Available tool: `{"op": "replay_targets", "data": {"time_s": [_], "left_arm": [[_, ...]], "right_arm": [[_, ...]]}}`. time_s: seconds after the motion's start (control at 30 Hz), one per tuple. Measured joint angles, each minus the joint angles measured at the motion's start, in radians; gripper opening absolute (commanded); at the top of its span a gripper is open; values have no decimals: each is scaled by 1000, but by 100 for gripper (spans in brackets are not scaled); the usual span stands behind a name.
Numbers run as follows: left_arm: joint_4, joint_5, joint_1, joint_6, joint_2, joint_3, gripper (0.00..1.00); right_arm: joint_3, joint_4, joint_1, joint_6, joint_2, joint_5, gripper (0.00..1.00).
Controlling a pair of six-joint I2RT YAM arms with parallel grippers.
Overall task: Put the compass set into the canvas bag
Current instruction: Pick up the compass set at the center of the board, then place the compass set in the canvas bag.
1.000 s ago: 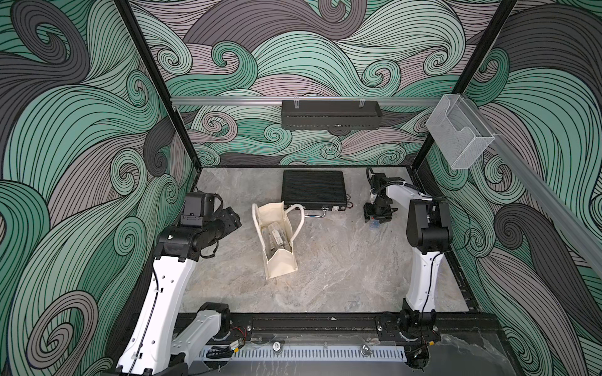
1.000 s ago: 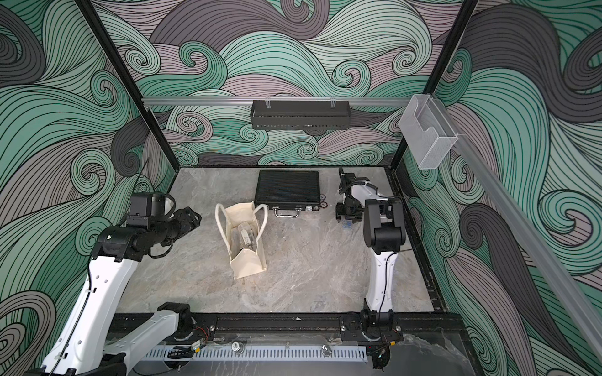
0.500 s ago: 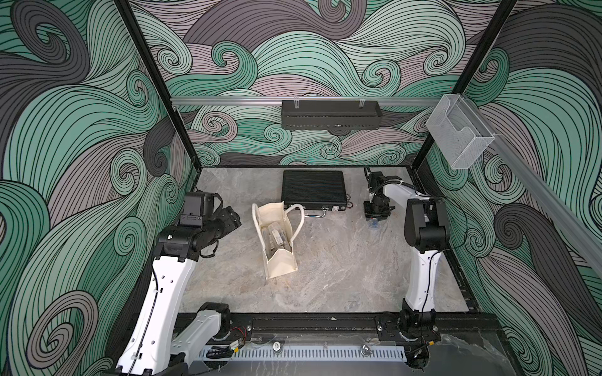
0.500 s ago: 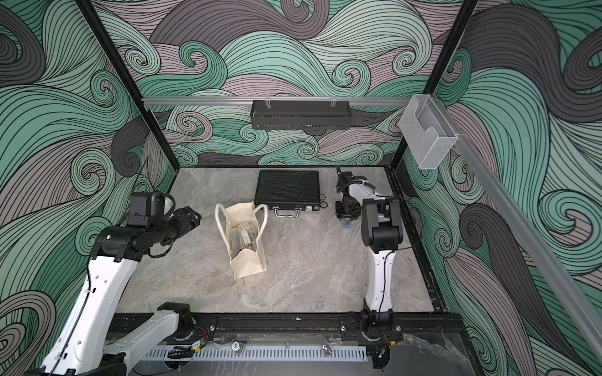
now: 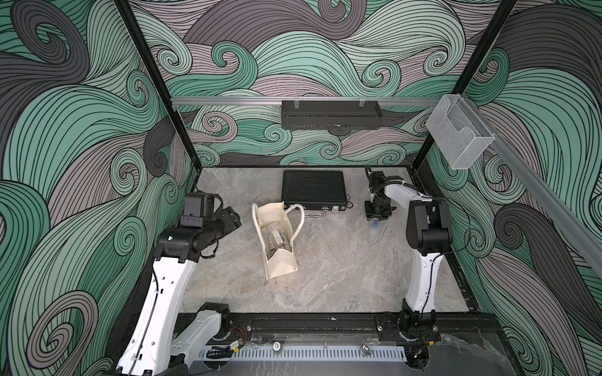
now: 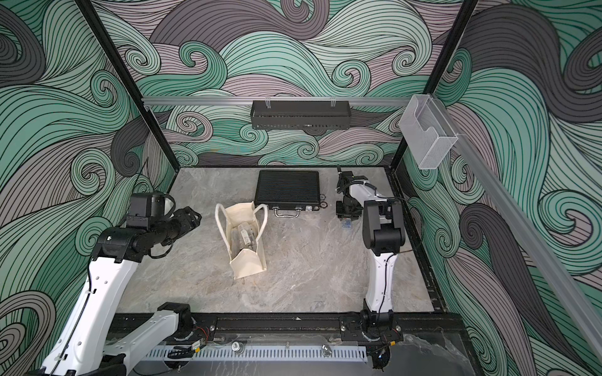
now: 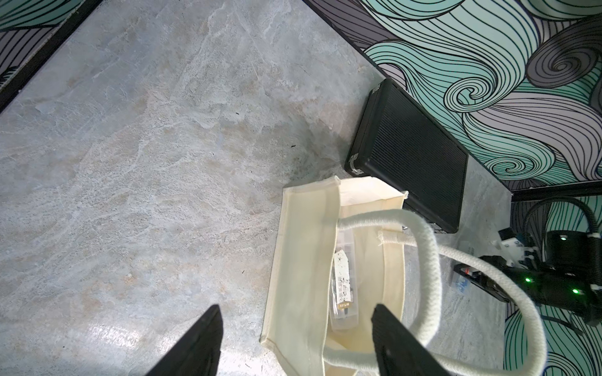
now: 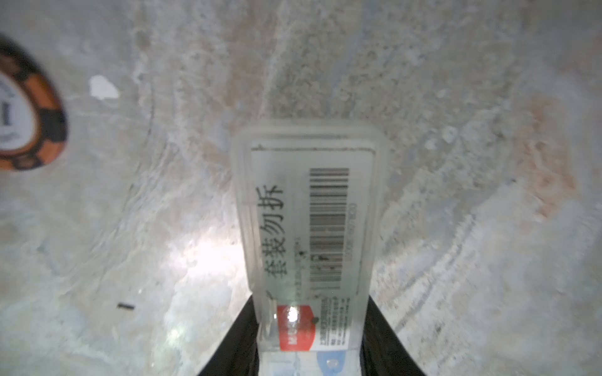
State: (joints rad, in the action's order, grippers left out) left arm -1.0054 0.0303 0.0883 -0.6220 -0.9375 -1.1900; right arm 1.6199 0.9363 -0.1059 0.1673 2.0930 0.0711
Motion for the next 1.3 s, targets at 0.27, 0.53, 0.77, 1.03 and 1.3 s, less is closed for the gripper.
{"op": "replay_targets", "data": {"time_s": [0.27,0.53,0.77,1.03,1.3], "left_arm": [[0,-50,0,53,21,-1,75],[-5,-106,-3,97,34,-5,77],[-6,-120,-23,114,29,-5,77],[-5,-109,-27,114,36,5,76],[-15,-113,-27,114,73,6,76]], "right_arm": [[11,44,-67,45,-317,-48,42],[130,119,-248,103,-468,-72,42],[173,147,-468,173,-553,-64,42],[283,188,-702,214,-489,9,43],[528,232,-855,211,-235,12,43]]}}
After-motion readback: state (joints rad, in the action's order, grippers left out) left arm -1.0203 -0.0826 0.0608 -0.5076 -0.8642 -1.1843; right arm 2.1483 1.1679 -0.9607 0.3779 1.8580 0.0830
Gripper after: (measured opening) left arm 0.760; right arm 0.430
